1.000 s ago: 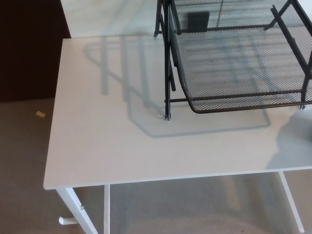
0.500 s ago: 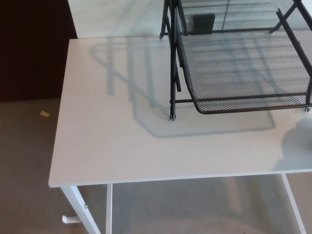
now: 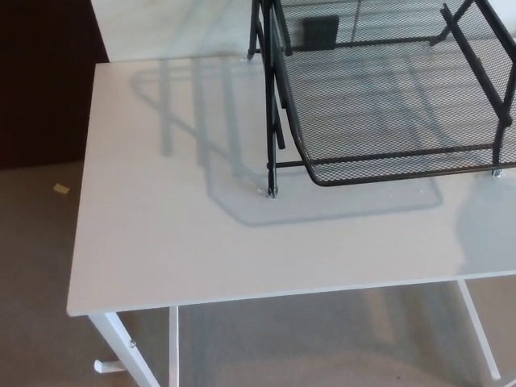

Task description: The robot walks towards a desk on which a file tray is kept in the middle and a cube is kept to its right. The robot lifts the cube using its right hand and places it on the file tray.

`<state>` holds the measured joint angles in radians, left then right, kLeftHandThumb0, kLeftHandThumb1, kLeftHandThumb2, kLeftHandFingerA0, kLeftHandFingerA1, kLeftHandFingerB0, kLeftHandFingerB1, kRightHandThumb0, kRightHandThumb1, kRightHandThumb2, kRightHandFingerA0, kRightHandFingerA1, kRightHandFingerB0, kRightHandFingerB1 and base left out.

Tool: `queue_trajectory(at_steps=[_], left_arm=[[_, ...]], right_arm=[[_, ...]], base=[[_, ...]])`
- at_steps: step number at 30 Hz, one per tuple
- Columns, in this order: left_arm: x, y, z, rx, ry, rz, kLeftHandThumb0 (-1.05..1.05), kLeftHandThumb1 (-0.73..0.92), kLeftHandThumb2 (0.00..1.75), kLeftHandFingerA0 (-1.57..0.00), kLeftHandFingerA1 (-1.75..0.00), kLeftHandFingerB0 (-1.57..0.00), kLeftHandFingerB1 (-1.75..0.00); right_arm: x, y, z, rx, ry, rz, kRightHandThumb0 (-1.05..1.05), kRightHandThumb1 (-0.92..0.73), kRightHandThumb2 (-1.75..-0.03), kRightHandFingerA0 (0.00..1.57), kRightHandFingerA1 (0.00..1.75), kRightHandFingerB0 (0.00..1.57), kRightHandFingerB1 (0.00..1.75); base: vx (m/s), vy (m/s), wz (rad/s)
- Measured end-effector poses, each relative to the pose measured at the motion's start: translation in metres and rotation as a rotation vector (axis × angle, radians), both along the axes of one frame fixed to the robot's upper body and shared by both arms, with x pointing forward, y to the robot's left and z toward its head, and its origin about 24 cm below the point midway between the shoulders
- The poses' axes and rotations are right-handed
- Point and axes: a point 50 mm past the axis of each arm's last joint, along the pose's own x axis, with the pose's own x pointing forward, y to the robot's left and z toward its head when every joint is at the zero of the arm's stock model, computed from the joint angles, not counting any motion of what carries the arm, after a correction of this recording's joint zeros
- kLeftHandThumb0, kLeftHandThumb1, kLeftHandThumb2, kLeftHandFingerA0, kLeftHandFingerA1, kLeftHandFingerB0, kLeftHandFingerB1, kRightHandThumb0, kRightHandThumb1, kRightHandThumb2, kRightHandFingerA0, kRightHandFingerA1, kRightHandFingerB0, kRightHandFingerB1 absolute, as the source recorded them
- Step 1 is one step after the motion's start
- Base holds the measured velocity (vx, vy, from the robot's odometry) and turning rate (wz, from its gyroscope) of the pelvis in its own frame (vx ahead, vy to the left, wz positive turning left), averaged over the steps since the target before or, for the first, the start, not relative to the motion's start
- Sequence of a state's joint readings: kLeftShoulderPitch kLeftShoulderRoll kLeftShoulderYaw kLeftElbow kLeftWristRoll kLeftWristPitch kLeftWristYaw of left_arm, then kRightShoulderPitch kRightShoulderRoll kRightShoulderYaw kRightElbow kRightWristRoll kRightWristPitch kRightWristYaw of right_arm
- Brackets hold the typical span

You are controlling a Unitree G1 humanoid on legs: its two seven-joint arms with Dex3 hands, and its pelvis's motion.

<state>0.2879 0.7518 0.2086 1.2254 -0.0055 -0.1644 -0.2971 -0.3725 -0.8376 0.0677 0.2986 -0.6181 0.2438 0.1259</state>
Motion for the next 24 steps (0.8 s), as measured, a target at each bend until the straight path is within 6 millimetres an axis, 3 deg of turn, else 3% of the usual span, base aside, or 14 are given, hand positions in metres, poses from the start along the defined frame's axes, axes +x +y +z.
queue_trajectory(at_steps=[1,3,4,5,7,8,10,11,12,13,15,18,22,24], left_arm=[[-0.001,0.0,0.0,0.0,0.0,0.0,-1.02,0.91,0.73,-0.5,-0.97,-0.32,-0.8],[-0.002,0.0,0.0,0.001,0.003,0.003,-1.01,0.9,0.78,-0.45,-0.94,-0.33,-0.81],[-0.002,0.0,0.0,0.001,0.004,0.003,-1.05,0.66,1.09,-0.51,-0.89,-0.33,-0.77],[-0.003,0.0,0.001,0.001,0.005,0.003,-1.04,0.91,0.73,-0.49,-0.98,-0.31,-0.82],[-0.003,0.0,0.0,0.001,0.007,0.004,-1.05,0.9,0.78,-0.5,-0.95,-0.35,-0.82],[-0.003,0.0,0.0,0.001,0.008,0.005,-1.05,0.91,0.74,-0.5,-1.01,-0.32,-0.85],[-0.005,0.0,0.001,0.001,0.011,0.006,-1.05,0.92,0.72,-0.48,-0.98,-0.31,-0.82],[-0.005,0.0,0.001,0.001,0.011,0.006,-1.05,0.9,0.77,-0.47,-0.95,-0.33,-0.82],[-0.005,0.0,0.001,0.001,0.009,0.005,-1.05,0.9,0.77,-0.47,-0.95,-0.33,-0.82],[-0.005,0.0,0.001,0.001,0.009,0.006,-1.04,0.91,0.72,-0.48,-0.99,-0.29,-0.83],[-0.004,0.0,0.001,0.0,0.007,0.005,-1.04,0.9,0.77,-0.45,-0.96,-0.32,-0.83],[-0.004,0.0,0.001,-0.001,0.007,0.004,-1.05,0.91,0.72,-0.48,-1.01,-0.29,-0.85],[-0.004,0.0,0.001,-0.001,0.008,0.004,-1.05,0.92,0.72,-0.5,-0.99,-0.32,-0.83],[-0.003,0.0,0.001,-0.001,0.007,0.002,-1.05,0.91,0.73,-0.49,-0.99,-0.31,-0.83]], right_arm=[[0.0,0.001,0.009,0.021,-0.037,0.008,-0.23,-0.69,-0.9,0.78,1.62,0.72,1.36],[-0.001,0.004,0.026,0.058,-0.1,0.032,-0.21,-0.69,-0.89,0.81,1.54,0.84,1.09],[-0.001,0.005,0.032,0.067,-0.118,0.04,-0.18,-0.64,-0.95,0.86,1.47,0.88,1.08],[-0.002,0.008,0.042,0.083,-0.155,0.058,-0.24,-0.6,-0.99,0.87,1.5,0.88,1.13],[-0.004,0.012,0.058,0.111,-0.219,0.089,-0.2,-0.55,-1.01,0.91,1.47,0.92,1.07],[-0.005,0.013,0.064,0.121,-0.246,0.105,-0.2,-0.55,-1.05,0.91,1.57,0.88,1.27],[-0.005,0.021,0.076,0.148,-0.303,0.152,-0.33,-0.7,-0.67,0.81,1.67,0.73,1.44],[-0.005,0.023,0.08,0.153,-0.317,0.167,-0.37,-0.52,-0.96,1.09,1.29,0.84,1.07],[-0.005,0.032,0.091,0.167,-0.359,0.215,-0.37,-0.52,-0.96,1.09,1.29,0.84,1.07],[-0.005,0.042,0.099,0.179,-0.392,0.26,-0.22,-0.69,-0.73,0.82,1.62,0.78,1.27],[-0.005,0.058,0.112,0.204,-0.437,0.335,-0.23,-0.71,-0.71,0.83,1.55,0.81,1.24],[-0.003,0.08,0.12,0.234,-0.46,0.429,-0.13,-0.57,-1.06,0.99,1.46,0.92,1.2],[0.011,0.122,0.116,0.3,-0.41,0.576,-0.22,-0.54,-1.1,0.97,1.51,0.91,1.21],[0.017,0.145,0.112,0.322,-0.356,0.641,-0.17,-0.56,-1.01,0.98,1.45,0.96,1.1]], base=[[0.0,0.0,0.0],[0.0,0.0,0.0],[0.0,0.0,0.0],[0.0,0.0,0.0],[0.0,0.0,0.0],[0.0,0.0,0.0],[0.0,0.0,0.0],[0.0,0.0,0.0],[0.0,0.0,0.0],[0.0,0.0,0.0],[0.0,0.0,0.0],[0.0,0.0,0.0],[0.0,0.0,0.0],[0.0,0.0,0.0]])
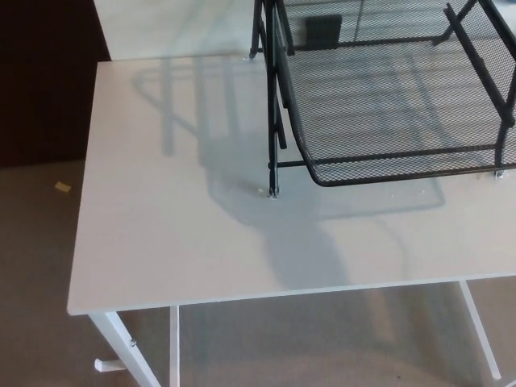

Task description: The robot walks towards a desk on which a file tray is kept in the middle and a cube is kept to its right. The robot lifts the cube using its right hand and places it on the file tray.

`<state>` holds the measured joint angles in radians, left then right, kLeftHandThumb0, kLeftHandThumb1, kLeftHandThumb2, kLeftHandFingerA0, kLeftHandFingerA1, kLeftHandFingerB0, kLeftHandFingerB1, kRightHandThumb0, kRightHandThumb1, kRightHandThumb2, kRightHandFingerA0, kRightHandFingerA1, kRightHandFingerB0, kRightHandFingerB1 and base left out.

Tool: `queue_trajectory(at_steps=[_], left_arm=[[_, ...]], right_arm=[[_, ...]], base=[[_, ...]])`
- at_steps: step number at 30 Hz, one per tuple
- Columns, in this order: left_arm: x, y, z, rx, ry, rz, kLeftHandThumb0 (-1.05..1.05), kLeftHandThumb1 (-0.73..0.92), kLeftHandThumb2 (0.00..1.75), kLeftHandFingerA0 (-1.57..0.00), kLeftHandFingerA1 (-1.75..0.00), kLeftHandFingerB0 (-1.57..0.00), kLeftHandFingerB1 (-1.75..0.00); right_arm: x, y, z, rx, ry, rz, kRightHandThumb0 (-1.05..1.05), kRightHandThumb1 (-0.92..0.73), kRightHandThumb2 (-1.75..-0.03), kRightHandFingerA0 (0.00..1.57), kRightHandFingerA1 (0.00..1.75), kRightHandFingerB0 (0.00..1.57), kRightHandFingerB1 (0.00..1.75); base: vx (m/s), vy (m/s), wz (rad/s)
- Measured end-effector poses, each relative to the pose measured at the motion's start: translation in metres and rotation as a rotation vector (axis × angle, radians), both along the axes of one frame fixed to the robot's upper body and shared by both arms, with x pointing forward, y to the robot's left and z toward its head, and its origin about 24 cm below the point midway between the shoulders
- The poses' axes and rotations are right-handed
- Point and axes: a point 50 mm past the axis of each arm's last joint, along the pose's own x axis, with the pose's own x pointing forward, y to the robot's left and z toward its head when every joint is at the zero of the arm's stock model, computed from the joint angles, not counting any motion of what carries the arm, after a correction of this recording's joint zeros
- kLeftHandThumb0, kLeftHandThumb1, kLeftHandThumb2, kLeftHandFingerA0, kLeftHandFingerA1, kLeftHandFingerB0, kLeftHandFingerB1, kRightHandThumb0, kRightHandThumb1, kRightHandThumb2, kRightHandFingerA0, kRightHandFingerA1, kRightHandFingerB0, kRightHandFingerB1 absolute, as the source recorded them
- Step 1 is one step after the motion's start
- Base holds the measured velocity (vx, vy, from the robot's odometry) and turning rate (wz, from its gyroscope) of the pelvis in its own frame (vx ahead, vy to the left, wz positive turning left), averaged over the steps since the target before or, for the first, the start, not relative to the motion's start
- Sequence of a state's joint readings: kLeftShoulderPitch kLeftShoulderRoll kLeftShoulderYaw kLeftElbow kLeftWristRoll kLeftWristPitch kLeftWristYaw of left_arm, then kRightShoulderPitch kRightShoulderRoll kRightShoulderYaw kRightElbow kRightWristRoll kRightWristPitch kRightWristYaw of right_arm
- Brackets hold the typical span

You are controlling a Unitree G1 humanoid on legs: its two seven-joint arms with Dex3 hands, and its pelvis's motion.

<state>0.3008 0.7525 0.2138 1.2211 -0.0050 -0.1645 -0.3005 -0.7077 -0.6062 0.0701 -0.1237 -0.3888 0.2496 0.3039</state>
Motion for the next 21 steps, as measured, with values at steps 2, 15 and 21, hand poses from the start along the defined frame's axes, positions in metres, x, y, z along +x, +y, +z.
queue_trajectory(at_steps=[2,15,21], left_arm=[[0.0,0.0,0.0,0.0,0.0,0.0,-1.05,0.91,0.73,-0.49,-0.99,-0.31,-0.83],[0.003,-0.002,-0.001,-0.004,0.009,-0.022,-1.05,0.92,0.72,-0.52,-0.98,-0.35,-0.83],[0.005,-0.002,-0.002,-0.004,0.006,-0.031,-1.05,0.91,0.72,-0.51,-1.0,-0.34,-0.85]], right_arm=[[0.005,0.018,-0.009,-0.026,0.052,0.047,-0.16,-0.54,-1.06,0.99,1.48,0.96,1.1],[0.043,0.052,-0.107,-0.305,0.522,0.067,-0.23,-0.62,-0.83,0.82,1.33,0.88,0.83],[0.056,0.053,-0.111,-0.38,0.533,0.011,-0.24,-0.61,-0.72,0.92,1.27,0.94,0.7]], base=[[0.0,0.0,0.0],[0.0,0.0,0.01],[0.0,0.0,0.0]])
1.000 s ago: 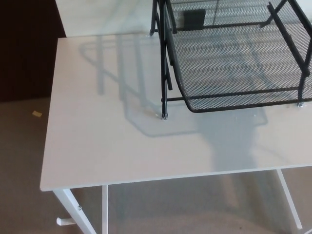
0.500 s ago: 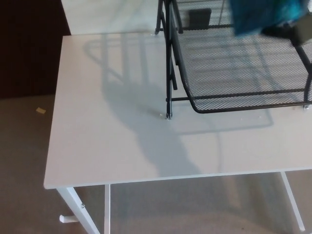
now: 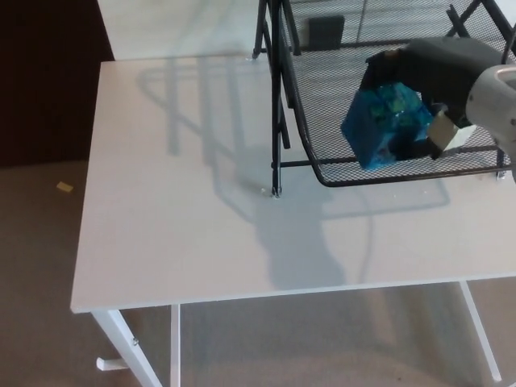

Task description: The robot walks towards a desk on which a file tray is kept in the middle and a cube is kept to its right. The robot lifts the cube using its right hand and places it on the file tray.

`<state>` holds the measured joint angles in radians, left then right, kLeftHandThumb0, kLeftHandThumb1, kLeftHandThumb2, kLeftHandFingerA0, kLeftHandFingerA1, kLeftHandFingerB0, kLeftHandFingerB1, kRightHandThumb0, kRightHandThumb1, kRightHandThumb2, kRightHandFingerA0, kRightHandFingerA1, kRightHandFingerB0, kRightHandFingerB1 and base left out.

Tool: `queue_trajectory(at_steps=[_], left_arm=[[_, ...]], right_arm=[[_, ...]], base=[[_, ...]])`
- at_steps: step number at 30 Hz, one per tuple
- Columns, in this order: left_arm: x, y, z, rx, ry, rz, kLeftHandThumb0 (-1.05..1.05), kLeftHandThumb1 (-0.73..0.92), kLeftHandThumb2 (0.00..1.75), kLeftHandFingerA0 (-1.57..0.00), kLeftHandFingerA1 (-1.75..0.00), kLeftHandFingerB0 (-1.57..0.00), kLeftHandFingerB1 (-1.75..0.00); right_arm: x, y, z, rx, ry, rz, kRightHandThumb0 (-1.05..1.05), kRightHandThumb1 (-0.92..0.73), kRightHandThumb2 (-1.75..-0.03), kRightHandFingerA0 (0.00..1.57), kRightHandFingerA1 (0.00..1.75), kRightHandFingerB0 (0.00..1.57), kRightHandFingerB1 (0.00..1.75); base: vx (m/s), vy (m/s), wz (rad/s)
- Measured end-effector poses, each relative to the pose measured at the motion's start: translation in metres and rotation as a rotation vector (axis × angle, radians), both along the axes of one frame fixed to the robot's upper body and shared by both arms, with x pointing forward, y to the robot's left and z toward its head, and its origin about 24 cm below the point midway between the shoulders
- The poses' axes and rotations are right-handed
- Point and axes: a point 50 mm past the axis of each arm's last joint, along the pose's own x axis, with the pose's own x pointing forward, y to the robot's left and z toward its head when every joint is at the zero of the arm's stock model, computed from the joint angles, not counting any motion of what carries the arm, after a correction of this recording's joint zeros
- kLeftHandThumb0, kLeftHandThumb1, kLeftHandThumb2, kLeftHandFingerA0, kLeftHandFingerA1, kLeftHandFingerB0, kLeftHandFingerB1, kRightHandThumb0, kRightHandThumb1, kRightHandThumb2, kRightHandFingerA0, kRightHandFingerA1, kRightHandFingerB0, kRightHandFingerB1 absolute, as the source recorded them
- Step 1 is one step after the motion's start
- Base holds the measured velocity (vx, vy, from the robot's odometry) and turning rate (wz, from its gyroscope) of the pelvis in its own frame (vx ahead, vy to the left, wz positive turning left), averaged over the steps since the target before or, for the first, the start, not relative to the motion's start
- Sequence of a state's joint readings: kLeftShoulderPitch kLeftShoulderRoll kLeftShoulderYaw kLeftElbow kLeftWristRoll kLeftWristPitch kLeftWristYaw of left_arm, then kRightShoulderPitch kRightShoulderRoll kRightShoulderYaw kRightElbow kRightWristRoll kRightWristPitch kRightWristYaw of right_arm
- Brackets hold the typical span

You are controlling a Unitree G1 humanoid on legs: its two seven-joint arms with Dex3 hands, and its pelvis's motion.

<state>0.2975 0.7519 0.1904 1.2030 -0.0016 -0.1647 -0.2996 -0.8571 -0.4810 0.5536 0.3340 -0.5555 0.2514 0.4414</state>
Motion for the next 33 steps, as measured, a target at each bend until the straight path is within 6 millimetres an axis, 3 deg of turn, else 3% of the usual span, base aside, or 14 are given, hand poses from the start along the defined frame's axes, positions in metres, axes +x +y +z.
queue_trajectory(at_steps=[2,3,4,5,6,7,9,10,11,12,14,24,31,33], left_arm=[[0.0,0.0,0.0,0.0,-0.001,0.0,-1.05,0.91,0.72,-0.51,-1.0,-0.34,-0.85],[0.0,0.0,0.0,0.0,-0.001,0.0,-1.05,0.92,0.7,-0.51,-0.97,-0.34,-0.82],[0.0,0.0,0.0,0.0,0.0,0.001,-1.05,0.91,0.7,-0.51,-0.98,-0.34,-0.82],[0.0,0.0,0.0,-0.001,0.001,0.001,-1.05,0.91,0.71,-0.51,-0.98,-0.34,-0.83],[0.0,0.0,0.0,-0.001,0.001,0.001,-1.04,0.92,0.71,-0.51,-0.98,-0.34,-0.82],[0.0,0.0,0.0,-0.001,0.0,0.001,-1.04,0.91,0.71,-0.51,-0.98,-0.34,-0.83],[0.0,0.0,0.0,-0.001,0.0,0.001,-1.04,0.91,0.71,-0.51,-0.98,-0.34,-0.83],[0.0,0.0,0.0,-0.001,0.0,0.001,-1.05,0.91,0.72,-0.51,-0.99,-0.34,-0.84],[0.0,0.0,0.0,-0.001,-0.001,0.0,-1.05,0.92,0.71,-0.53,-0.98,-0.35,-0.82],[0.0,0.0,0.0,-0.001,0.0,0.0,-1.05,0.92,0.71,-0.52,-0.99,-0.35,-0.83],[0.0,0.0,-0.001,-0.001,0.001,-0.001,-1.05,0.91,0.71,-0.49,-0.97,-0.32,-0.82],[0.0,0.0,-0.001,-0.003,0.004,0.008,-1.05,0.91,0.72,-0.5,-0.98,-0.33,-0.82],[-0.001,-0.001,-0.002,-0.005,0.004,0.012,-1.05,0.89,0.72,-0.49,-1.01,-0.29,-0.86],[-0.001,-0.001,-0.002,-0.006,0.003,0.011,-1.04,0.91,0.77,-0.46,-0.95,-0.33,-0.82]], right_arm=[[0.003,-0.003,-0.001,-0.008,-0.022,-0.022,-0.24,-0.61,-0.72,0.92,1.27,0.94,0.7],[0.004,-0.004,-0.002,-0.01,-0.032,-0.032,-0.26,-0.62,-0.64,0.9,1.33,0.87,0.65],[0.005,-0.005,-0.001,-0.005,-0.048,-0.035,-0.26,-0.72,-0.63,0.79,1.4,0.71,0.53],[0.005,-0.006,0.0,0.0,-0.066,-0.039,-0.3,-0.71,-0.62,0.6,1.13,0.53,0.43],[0.005,-0.006,0.0,0.002,-0.079,-0.04,-0.37,-0.63,-0.62,0.03,0.36,0.27,0.35],[0.005,-0.006,0.0,0.002,-0.09,-0.04,-0.49,-0.52,-0.72,0.0,0.05,0.18,0.4],[0.006,-0.007,0.0,-0.005,-0.117,-0.044,-0.49,-0.52,-0.72,0.0,0.05,0.18,0.4],[0.006,-0.008,0.0,-0.011,-0.133,-0.049,-0.66,-0.48,-0.69,0.0,0.0,0.04,0.28],[0.006,-0.008,0.001,-0.017,-0.143,-0.05,-0.62,-0.47,-0.65,0.0,0.0,0.02,0.19],[0.006,-0.009,0.002,-0.029,-0.159,-0.052,-0.84,-0.46,-0.74,0.0,0.2,0.07,0.02],[0.005,-0.01,0.005,-0.05,-0.181,-0.05,-0.87,-0.51,-0.82,0.0,0.2,0.0,0.01],[-0.007,-0.008,0.048,-0.053,-0.281,0.016,-0.82,-0.51,-0.85,0.0,0.24,0.0,0.0],[-0.031,-0.027,0.087,0.013,-0.35,0.018,-0.83,-0.5,-0.84,0.0,0.14,0.0,0.0],[-0.04,-0.036,0.094,0.04,-0.375,0.007,-0.92,-0.53,-0.82,0.0,0.13,0.0,0.0]], base=[[0.0,0.0,0.0],[0.0,0.0,0.0],[0.0,0.0,0.0],[0.0,0.0,0.0],[0.0,0.0,0.0],[0.0,0.0,0.0],[0.0,0.0,0.0],[0.0,0.0,0.0],[0.0,0.0,0.0],[0.0,0.0,0.0],[0.0,0.0,0.0],[0.0,0.0,0.0],[0.0,0.0,0.0],[0.0,0.0,0.0]])
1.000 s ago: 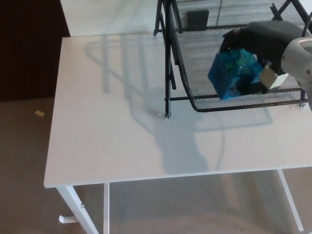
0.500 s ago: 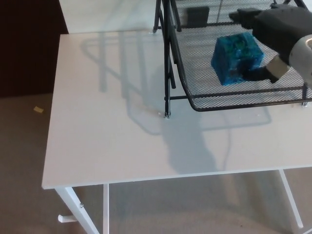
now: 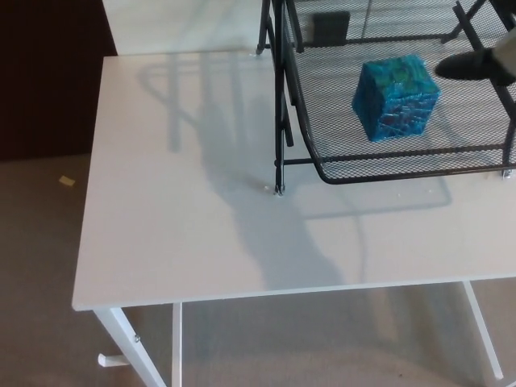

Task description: The robot walks towards a desk on which a file tray is kept in the middle and a cube is kept to its right. The robot lifts the cube using its right hand and places it on the file tray.

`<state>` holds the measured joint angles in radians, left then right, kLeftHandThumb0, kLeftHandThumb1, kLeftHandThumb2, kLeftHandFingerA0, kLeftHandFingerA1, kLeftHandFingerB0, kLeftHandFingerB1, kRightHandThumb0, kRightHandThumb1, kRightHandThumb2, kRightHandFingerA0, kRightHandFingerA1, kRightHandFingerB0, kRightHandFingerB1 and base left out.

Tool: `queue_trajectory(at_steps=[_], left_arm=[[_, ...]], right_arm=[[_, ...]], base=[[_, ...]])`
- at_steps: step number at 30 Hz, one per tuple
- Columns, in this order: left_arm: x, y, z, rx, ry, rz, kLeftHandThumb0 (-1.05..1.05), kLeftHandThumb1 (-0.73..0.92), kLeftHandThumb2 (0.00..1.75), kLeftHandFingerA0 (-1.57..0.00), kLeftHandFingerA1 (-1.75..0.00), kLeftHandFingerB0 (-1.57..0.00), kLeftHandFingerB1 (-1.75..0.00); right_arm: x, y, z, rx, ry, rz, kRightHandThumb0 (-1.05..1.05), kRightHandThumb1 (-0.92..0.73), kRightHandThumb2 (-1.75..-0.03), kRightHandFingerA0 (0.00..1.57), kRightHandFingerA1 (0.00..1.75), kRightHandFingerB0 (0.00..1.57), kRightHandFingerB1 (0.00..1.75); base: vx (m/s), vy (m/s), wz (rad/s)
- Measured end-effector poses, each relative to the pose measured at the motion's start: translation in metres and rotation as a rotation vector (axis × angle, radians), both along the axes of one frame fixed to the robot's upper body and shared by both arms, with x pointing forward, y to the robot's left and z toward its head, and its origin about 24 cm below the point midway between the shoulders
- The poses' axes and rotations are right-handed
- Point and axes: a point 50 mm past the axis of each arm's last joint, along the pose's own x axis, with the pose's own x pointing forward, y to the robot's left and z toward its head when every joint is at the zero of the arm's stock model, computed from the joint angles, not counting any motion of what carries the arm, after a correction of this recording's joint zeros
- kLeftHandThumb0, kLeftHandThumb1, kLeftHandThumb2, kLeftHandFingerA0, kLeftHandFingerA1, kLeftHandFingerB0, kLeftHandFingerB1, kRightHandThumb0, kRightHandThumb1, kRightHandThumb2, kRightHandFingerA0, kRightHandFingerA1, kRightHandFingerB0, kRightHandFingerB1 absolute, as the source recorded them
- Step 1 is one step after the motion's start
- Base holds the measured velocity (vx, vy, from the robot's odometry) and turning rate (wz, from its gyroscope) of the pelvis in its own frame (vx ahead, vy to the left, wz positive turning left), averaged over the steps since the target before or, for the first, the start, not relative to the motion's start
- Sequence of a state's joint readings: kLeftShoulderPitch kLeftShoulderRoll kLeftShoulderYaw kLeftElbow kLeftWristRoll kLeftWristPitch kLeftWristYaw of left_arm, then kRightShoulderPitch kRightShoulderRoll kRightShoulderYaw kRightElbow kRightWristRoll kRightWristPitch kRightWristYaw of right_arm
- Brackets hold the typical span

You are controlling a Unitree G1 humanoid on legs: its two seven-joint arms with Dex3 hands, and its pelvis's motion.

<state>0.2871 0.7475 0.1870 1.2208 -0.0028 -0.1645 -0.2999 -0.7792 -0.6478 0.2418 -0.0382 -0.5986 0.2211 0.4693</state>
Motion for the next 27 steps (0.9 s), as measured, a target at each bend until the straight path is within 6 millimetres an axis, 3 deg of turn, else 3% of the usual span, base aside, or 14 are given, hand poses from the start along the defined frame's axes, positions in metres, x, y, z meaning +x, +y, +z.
queue_trajectory(at_steps=[7,8,11,12,13,16,17,18,19,20,23,24,26,27], left_arm=[[0.001,0.0,0.0,0.0,-0.003,-0.002,-1.05,0.92,0.71,-0.49,-0.96,-0.29,-0.81],[0.002,0.0,0.0,0.0,-0.004,-0.003,-1.05,0.92,0.74,-0.5,-0.96,-0.3,-0.82],[0.002,0.0,0.0,0.0,-0.006,-0.003,-1.05,0.92,0.73,-0.48,-0.96,-0.29,-0.81],[0.003,0.0,0.0,0.0,-0.007,-0.003,-1.05,0.92,0.73,-0.48,-0.96,-0.28,-0.81],[0.003,0.0,0.0,0.0,-0.007,-0.004,-1.05,0.92,0.73,-0.49,-0.97,-0.27,-0.82],[0.004,0.0,0.0,0.0,-0.011,-0.004,-1.05,0.92,0.73,-0.48,-0.97,-0.27,-0.82],[0.004,0.0,0.0,0.0,-0.011,-0.005,-1.05,0.92,0.73,-0.48,-0.97,-0.27,-0.81],[0.005,0.0,0.0,0.0,-0.013,-0.005,-1.05,0.92,0.73,-0.48,-0.97,-0.27,-0.81],[0.005,0.0,0.0,0.0,-0.014,-0.005,-1.04,0.92,0.73,-0.45,-0.96,-0.27,-0.81],[0.006,0.0,0.0,0.0,-0.015,-0.006,-1.03,0.92,0.73,-0.47,-0.98,-0.28,-0.81],[0.008,0.0,0.0,0.0,-0.023,-0.009,-1.03,0.92,0.74,-0.48,-0.98,-0.29,-0.82],[0.009,0.0,0.0,0.0,-0.024,-0.009,-1.03,0.92,0.74,-0.47,-1.01,-0.28,-0.85],[0.009,0.0,0.0,0.0,-0.026,-0.01,-1.02,0.92,0.74,-0.45,-0.97,-0.28,-0.81],[0.011,0.0,0.0,0.0,-0.029,-0.011,-1.03,0.92,0.74,-0.47,-0.97,-0.28,-0.81]], right_arm=[[-0.023,-0.037,0.001,0.09,-0.026,-0.075,-0.94,-0.51,-0.77,0.0,0.06,0.1,0.05],[-0.027,-0.043,0.0,0.105,-0.027,-0.089,-0.89,-0.51,-0.83,0.0,0.13,0.06,0.29],[-0.036,-0.06,-0.007,0.144,-0.021,-0.136,-0.8,-0.46,-0.82,0.0,0.19,0.03,0.34],[-0.038,-0.065,-0.009,0.154,-0.016,-0.148,-0.72,-0.65,-0.6,0.0,0.31,0.02,0.42],[-0.04,-0.069,-0.011,0.163,-0.012,-0.16,-0.87,-0.6,-0.99,0.0,0.15,0.0,0.27],[-0.054,-0.09,-0.025,0.213,0.009,-0.227,-0.93,-0.64,-0.98,0.0,0.1,0.0,0.18],[-0.057,-0.095,-0.029,0.226,0.016,-0.244,-0.7,-0.75,-0.62,0.0,0.2,0.0,0.23],[-0.062,-0.101,-0.035,0.242,0.025,-0.265,-0.7,-0.75,-0.62,0.0,0.2,0.0,0.23],[-0.067,-0.108,-0.041,0.263,0.033,-0.287,-0.82,-0.58,-0.9,0.0,0.1,0.0,0.15],[-0.071,-0.113,-0.045,0.276,0.04,-0.303,-0.7,-0.62,-0.99,0.0,0.22,0.0,0.23],[-0.087,-0.133,-0.072,0.341,0.076,-0.376,-0.94,-0.73,-1.03,0.0,0.16,0.0,0.17],[-0.092,-0.138,-0.081,0.359,0.093,-0.398,-0.72,-0.85,-0.67,0.0,0.37,0.0,0.17],[-0.1,-0.147,-0.096,0.384,0.123,-0.438,-0.79,-0.89,-0.7,0.0,0.39,0.0,0.17],[-0.112,-0.159,-0.12,0.422,0.171,-0.497,-0.87,-0.69,-1.06,0.0,0.4,0.0,0.31]], base=[[0.0,0.0,0.0],[0.0,0.0,0.0],[0.0,0.0,0.0],[0.0,0.0,0.0],[0.0,0.0,0.0],[0.0,0.0,0.0],[0.0,0.0,0.0],[0.0,0.0,0.0],[0.0,0.0,0.0],[0.0,0.0,0.0],[0.0,0.0,0.0],[0.0,0.0,0.0],[0.0,0.0,0.0],[0.0,0.0,0.0]])
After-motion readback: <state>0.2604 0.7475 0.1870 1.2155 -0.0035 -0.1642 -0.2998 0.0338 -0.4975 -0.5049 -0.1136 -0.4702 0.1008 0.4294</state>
